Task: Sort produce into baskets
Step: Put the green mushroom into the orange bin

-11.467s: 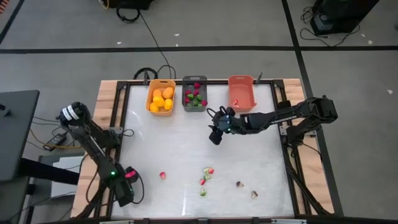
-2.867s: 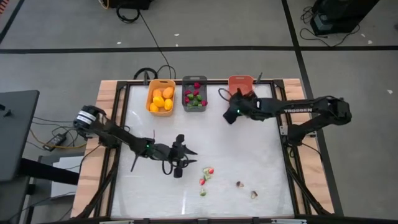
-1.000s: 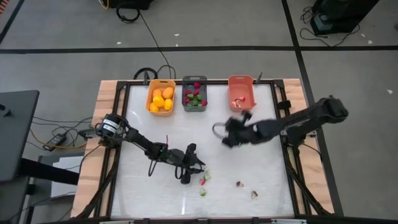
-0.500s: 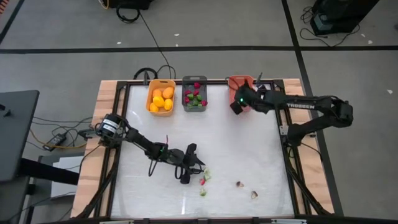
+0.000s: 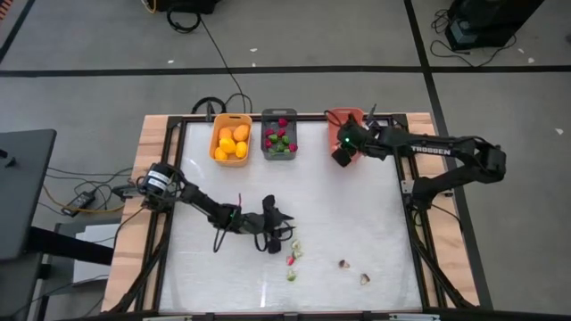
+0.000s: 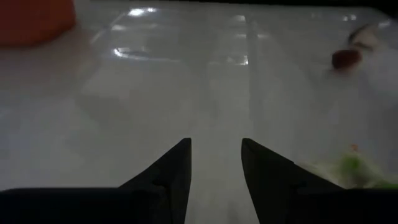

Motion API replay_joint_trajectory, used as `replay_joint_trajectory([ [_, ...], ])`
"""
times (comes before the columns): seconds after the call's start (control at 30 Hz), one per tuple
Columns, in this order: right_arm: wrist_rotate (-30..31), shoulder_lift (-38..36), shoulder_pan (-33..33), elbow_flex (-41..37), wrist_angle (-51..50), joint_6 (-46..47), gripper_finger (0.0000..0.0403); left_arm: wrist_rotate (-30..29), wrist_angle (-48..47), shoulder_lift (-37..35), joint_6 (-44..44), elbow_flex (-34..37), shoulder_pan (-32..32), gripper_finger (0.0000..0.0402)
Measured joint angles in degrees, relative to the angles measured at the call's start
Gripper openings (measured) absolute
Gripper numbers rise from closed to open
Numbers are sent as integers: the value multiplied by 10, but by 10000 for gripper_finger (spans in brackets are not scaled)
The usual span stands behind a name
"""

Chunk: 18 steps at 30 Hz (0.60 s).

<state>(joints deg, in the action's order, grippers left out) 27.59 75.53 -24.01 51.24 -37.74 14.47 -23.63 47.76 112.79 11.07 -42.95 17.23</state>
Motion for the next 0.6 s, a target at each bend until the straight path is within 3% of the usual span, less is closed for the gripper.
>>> replay_joint_trajectory([
  [0.07,-36,7,0,0,7,30,148,24,-2,1,26,0,-2,147],
  [0.2,-91,13,20,0,8,54,134,127,1,1,1,0,-10,147],
  [0.33,-85,5,68,0,12,80,131,196,1,1,-39,0,-8,147],
  [0.6,-78,4,151,0,48,121,130,184,4,1,-79,0,1,147],
])
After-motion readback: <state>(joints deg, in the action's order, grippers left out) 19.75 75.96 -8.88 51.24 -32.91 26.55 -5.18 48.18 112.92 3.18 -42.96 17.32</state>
